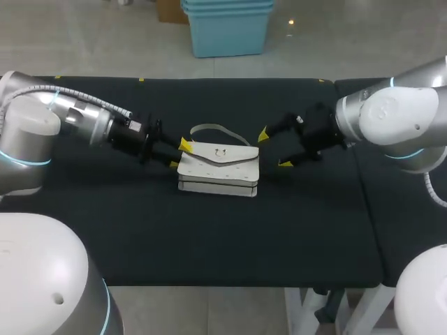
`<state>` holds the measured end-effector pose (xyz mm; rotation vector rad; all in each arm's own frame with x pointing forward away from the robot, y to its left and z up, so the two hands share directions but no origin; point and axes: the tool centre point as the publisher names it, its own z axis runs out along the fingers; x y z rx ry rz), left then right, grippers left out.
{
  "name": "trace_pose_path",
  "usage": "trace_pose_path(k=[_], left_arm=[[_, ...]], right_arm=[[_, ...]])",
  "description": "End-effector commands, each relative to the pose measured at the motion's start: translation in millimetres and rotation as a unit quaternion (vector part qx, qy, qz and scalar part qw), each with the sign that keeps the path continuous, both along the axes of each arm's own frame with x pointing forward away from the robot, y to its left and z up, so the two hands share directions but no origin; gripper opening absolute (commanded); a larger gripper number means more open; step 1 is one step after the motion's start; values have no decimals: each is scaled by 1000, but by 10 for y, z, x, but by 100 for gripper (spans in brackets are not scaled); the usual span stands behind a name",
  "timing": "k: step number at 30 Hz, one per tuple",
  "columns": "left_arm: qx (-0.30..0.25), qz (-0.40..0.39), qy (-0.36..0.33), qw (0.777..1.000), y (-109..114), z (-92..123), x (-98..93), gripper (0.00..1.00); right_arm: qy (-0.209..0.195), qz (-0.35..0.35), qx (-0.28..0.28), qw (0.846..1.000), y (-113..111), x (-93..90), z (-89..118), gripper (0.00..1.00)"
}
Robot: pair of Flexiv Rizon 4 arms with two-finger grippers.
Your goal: Pick up the bag, open it, inspect its contents, close it, and place it on the opposite side
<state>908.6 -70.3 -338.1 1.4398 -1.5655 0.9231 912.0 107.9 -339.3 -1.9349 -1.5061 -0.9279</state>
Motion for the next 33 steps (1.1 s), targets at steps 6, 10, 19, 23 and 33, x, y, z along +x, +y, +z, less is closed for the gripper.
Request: trace_pose_path(k=[6, 10, 19, 23, 33], left_arm=[[38, 1, 34, 999, -37, -108, 20, 32], [49, 4, 45, 998, -32, -177, 3, 31], [72, 22, 52, 996, -3, -248, -25, 0], [94, 20, 31, 995, 57, -210, 12, 0], [137, 26, 3, 990, 399, -92, 332, 0]], right_arm=[[-13, 52, -73, 996, -263, 43, 122, 100], [-11, 52, -94, 994, -315, 58, 84, 100], [-28, 75, -127, 989, -424, 75, 26, 100], [-46, 111, -165, 979, -427, 44, 43, 100], [-46, 114, -172, 977, -432, 45, 48, 100]])
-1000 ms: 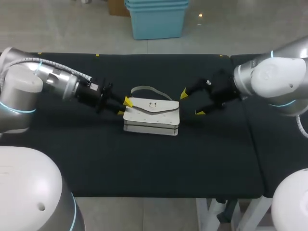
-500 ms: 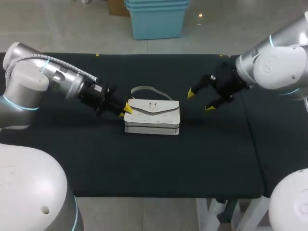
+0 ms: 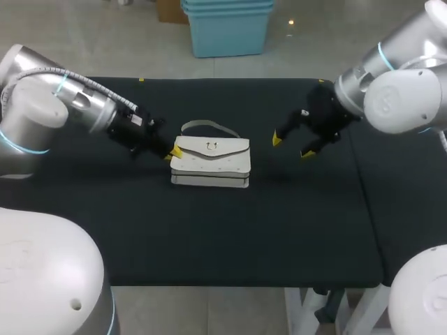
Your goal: Pick up the bag, open it, inspect its contents, close it, and place it on the opposite side
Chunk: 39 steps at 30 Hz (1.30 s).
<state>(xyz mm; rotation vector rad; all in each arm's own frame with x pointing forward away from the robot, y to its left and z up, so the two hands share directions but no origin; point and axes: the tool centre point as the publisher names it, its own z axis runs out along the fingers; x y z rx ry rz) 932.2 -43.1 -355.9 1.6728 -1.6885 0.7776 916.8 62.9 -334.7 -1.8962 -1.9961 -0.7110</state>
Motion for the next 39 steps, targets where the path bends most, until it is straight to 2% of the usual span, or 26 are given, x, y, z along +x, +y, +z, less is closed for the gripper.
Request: trace_pose_path(k=[1, 11, 18, 25, 31, 39], left_arm=[[14, -12, 1, 1000, 153, 86, 117, 0], [50, -37, -17, 998, 542, 62, 533, 0], [72, -30, -26, 997, 876, 74, 797, 0], [107, -43, -23, 993, 1254, 34, 1112, 0], [122, -39, -28, 991, 1633, 28, 1385, 0], [142, -26, -38, 989, 2136, -38, 1755, 0]], right_arm=[[0, -2, -8, 1000, 18, -3, 2, 100], [0, -2, -8, 1000, 18, -3, 2, 100], [-54, -3, -97, 994, -194, 330, 134, 100], [-83, -16, -165, 983, -527, 702, 237, 100], [-98, -30, -207, 973, -788, 900, 256, 100], [-117, -38, -242, 963, -991, 1065, 316, 100]])
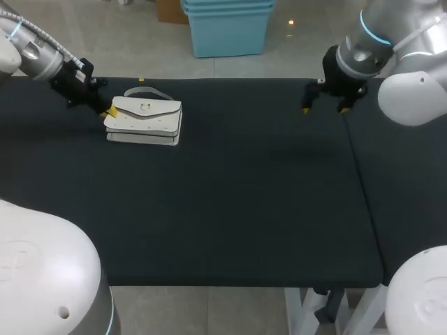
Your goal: Pick up the bag, open it, inspect its contents, close it, and place it on the opposite side
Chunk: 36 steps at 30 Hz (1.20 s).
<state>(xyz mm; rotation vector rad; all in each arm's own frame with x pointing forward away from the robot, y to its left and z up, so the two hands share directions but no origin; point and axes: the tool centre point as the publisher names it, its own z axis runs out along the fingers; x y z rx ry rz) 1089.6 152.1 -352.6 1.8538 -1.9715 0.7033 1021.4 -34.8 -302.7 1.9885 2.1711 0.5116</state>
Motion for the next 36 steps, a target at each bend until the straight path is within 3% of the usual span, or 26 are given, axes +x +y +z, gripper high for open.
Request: trace_pose_path(k=[1, 8, 15, 22, 29, 36], left_arm=[[2, -26, 39, 999, 240, -76, 220, 0], [21, -26, 41, 999, 594, -95, 496, 0], [41, -24, 54, 997, 981, -70, 734, 0], [52, -18, 68, 996, 1271, -46, 860, 0], [67, -28, 83, 994, 1359, -90, 990, 0], [79, -28, 91, 992, 1339, -121, 1086, 0]], right_arm=[[-11, -16, -36, 999, -38, 37, 0, 100], [-24, -32, -58, 997, -142, 109, 43, 100], [-13, -40, -82, 996, -185, 213, 18, 100], [-19, -55, -100, 993, -173, 355, 72, 100], [-34, -69, -121, 990, -192, 466, 156, 100], [-20, -84, -118, 989, -292, 568, 145, 100]])
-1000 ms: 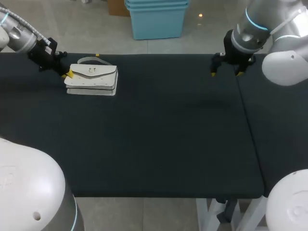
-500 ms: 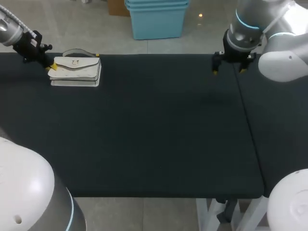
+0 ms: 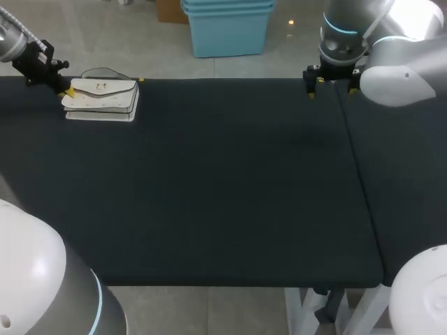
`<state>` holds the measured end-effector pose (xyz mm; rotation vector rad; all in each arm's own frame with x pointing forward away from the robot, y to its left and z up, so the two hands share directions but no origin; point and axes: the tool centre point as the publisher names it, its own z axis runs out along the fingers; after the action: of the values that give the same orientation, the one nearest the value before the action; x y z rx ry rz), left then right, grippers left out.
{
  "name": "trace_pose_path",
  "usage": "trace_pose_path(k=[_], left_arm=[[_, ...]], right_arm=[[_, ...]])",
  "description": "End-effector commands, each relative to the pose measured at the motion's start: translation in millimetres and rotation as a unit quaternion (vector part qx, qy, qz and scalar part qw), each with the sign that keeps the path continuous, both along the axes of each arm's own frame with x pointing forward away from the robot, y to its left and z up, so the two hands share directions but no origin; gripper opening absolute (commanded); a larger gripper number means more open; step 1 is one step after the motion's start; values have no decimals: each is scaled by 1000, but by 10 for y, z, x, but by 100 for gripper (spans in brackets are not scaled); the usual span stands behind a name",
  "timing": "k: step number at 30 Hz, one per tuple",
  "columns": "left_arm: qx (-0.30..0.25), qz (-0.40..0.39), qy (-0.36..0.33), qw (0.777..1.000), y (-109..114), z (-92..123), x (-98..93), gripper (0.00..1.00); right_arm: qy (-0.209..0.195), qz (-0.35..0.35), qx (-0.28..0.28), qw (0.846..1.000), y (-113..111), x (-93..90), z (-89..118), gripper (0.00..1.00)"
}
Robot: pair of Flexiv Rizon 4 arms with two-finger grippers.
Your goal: Pick up the bag, open it, inspect its contents, close it, and place it on the opposite side
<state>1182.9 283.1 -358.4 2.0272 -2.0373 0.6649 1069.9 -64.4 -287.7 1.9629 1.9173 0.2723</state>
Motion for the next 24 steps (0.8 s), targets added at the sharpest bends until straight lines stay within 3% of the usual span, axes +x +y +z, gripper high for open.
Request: trace_pose_path(k=[1, 8, 17, 19, 24], left_arm=[[7, -60, 124, 990, 23, -64, 161, 0], [10, -59, 126, 990, -16, -66, 196, 0], [16, -53, 134, 989, 8, -99, 230, 0], [16, -52, 134, 989, 19, -84, 232, 100], [11, -47, 125, 991, 12, 63, 107, 100]], right_arm=[[15, -10, 10, 1000, 2, 90, -7, 100], [82, -28, 38, 995, -44, 157, -52, 100], [103, -31, 36, 994, -107, 214, -74, 100], [104, -33, 39, 993, -121, 217, -71, 100], [104, -33, 39, 993, -121, 217, -71, 100]])
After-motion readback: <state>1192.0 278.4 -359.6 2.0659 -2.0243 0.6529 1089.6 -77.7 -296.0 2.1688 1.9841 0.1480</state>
